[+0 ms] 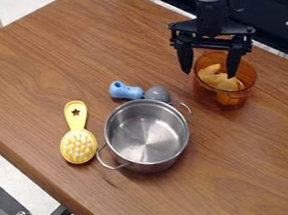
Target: Moved the pot from the top center of the table to the right side of the silver tin
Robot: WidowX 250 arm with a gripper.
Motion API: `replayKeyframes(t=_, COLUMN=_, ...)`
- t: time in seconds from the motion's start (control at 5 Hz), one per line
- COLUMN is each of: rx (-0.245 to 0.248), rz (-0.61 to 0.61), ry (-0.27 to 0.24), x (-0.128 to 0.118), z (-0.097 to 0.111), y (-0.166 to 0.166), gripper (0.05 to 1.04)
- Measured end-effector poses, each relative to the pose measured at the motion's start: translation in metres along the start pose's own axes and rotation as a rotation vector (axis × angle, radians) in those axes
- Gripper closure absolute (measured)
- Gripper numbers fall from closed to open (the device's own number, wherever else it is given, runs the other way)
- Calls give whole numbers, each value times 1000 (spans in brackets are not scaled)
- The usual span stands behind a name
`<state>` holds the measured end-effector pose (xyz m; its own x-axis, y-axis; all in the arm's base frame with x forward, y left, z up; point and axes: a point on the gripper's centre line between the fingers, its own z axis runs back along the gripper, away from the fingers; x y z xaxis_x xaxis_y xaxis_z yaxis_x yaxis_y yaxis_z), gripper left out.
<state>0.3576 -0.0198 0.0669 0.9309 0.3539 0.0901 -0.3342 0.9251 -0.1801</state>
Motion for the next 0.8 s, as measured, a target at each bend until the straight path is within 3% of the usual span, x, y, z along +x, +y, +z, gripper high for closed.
replayKeyframes(t=0.6, rx=59, rz=12, ry=-29, x=-2, z=-15, y=5, gripper=85)
replayKeyframes(t=0.8, rx=72, rz=2, ry=-34, x=-4, z=-15, y=5, gripper=133)
